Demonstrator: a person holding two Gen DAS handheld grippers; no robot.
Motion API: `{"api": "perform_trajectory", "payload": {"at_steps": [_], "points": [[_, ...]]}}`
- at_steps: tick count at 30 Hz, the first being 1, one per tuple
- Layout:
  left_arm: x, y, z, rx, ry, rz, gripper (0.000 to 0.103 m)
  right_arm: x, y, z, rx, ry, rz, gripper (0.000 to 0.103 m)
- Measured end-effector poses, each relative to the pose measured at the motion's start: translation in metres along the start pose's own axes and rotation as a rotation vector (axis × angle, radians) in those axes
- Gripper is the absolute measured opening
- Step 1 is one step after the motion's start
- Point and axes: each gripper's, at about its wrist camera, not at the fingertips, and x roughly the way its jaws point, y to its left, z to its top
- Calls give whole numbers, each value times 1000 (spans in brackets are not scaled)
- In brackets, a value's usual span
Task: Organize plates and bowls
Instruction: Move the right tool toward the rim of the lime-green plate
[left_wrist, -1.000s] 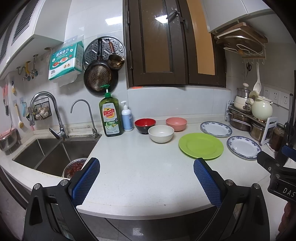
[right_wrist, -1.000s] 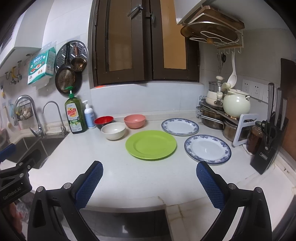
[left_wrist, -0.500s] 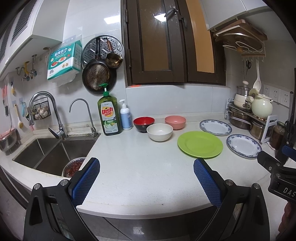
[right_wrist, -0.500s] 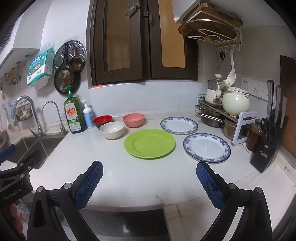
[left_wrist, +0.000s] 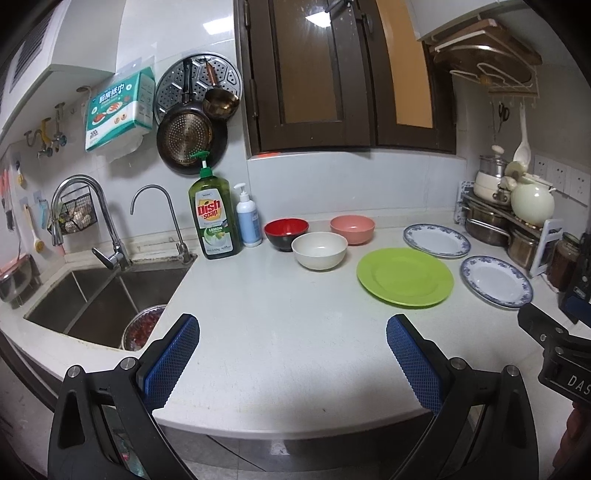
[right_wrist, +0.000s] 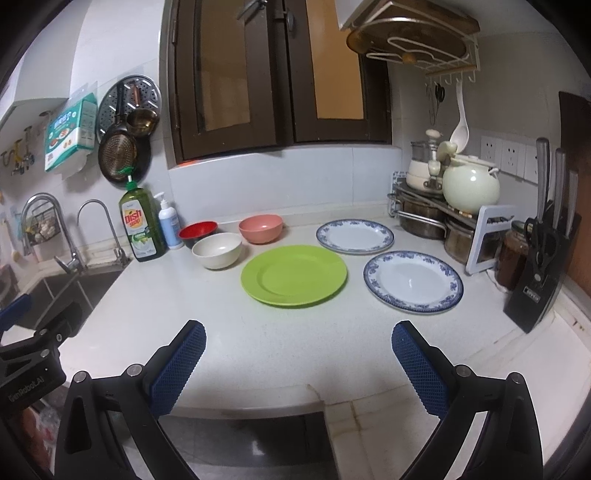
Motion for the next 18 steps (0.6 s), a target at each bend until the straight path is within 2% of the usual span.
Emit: {"api": "perform_trajectory", "payload": {"at_steps": [4,12,18], "points": [[28,-1,8,22,9,-39,103,19,1,3,19,8,-13,102],[117,-6,45,82,34,-178,100,81,6,27,77,38,-57,101],[175,-19,62,124,77,-253,97,129,10,49,101,54,-146,99]]}}
